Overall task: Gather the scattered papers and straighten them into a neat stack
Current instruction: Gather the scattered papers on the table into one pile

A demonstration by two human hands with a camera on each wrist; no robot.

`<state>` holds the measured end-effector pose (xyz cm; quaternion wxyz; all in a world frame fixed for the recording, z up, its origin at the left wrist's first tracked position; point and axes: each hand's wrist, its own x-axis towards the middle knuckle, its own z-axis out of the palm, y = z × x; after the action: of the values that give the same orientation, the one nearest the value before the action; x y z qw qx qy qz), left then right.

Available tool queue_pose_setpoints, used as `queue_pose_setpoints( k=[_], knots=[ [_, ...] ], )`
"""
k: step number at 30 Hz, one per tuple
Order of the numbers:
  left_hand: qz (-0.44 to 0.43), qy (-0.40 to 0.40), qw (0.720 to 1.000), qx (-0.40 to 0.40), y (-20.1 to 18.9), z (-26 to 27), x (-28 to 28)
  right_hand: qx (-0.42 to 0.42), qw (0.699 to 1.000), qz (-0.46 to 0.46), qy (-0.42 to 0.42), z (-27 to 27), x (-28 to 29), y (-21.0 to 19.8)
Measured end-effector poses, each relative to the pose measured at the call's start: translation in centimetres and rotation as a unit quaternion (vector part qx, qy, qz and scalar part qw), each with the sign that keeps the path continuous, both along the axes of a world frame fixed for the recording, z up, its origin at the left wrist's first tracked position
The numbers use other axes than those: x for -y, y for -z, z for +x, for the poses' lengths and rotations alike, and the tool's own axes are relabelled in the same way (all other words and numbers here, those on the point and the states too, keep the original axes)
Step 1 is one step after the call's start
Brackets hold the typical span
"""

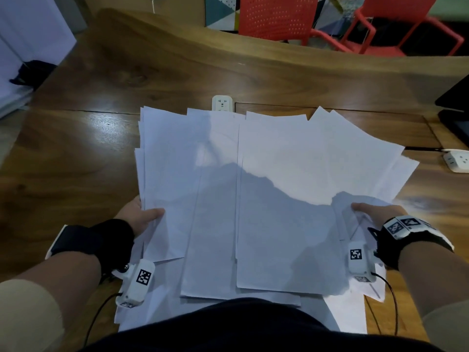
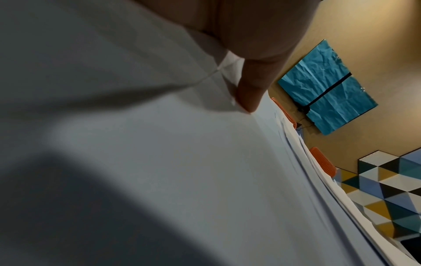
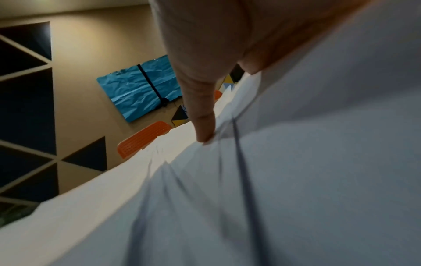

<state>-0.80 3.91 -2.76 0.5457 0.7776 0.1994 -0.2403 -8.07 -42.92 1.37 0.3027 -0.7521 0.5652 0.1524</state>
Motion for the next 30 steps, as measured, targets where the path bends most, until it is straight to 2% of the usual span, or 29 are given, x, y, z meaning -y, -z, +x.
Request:
queue_pose_setpoints(
  k=[3,6,10,13,17,21,23,25,30],
  knots=[
    [0.023,0.008,1.0,-0.001,0.0,-0.2,0.0,0.04,0.999,0.006,0.019,-0.1,-0.3,0.1],
    [0.061,0.022,0.998,0.009,-0.3,-0.3,0.3,0.067,0.997,-0.031,-0.024,0.2,0.0,0.1],
    [0.084,0.053,0.995,0.017,-0.8,-0.5,0.5,0.073,0.996,-0.017,-0.044,0.4,0.6,-0.6],
    [0.056,0.065,0.996,0.005,-1.0,-0.4,0.1,0.072,0.996,-0.023,-0.049,0.5,1.4,-1.0],
    [-0.04,0.055,0.997,-0.021,-1.2,-0.7,-0.5,0.084,0.995,-0.03,-0.048,-0.3,3.1,-0.4],
    [-0.103,0.025,0.994,-0.035,-1.1,-0.7,-0.7,0.086,0.995,-0.013,-0.043,-1.0,2.6,-0.3],
    [-0.132,0.046,0.989,-0.04,-1.4,-0.6,-0.7,0.081,0.995,-0.014,-0.055,-1.1,2.3,0.2],
    [-0.126,0.062,0.989,-0.043,-1.7,-0.7,-0.2,0.059,0.995,0.008,-0.079,-1.3,1.2,0.5],
    [-0.07,0.059,0.996,-0.002,-1.3,-1.3,1.4,0.067,0.99,0.046,-0.111,-0.9,-0.5,1.6]
  ],
)
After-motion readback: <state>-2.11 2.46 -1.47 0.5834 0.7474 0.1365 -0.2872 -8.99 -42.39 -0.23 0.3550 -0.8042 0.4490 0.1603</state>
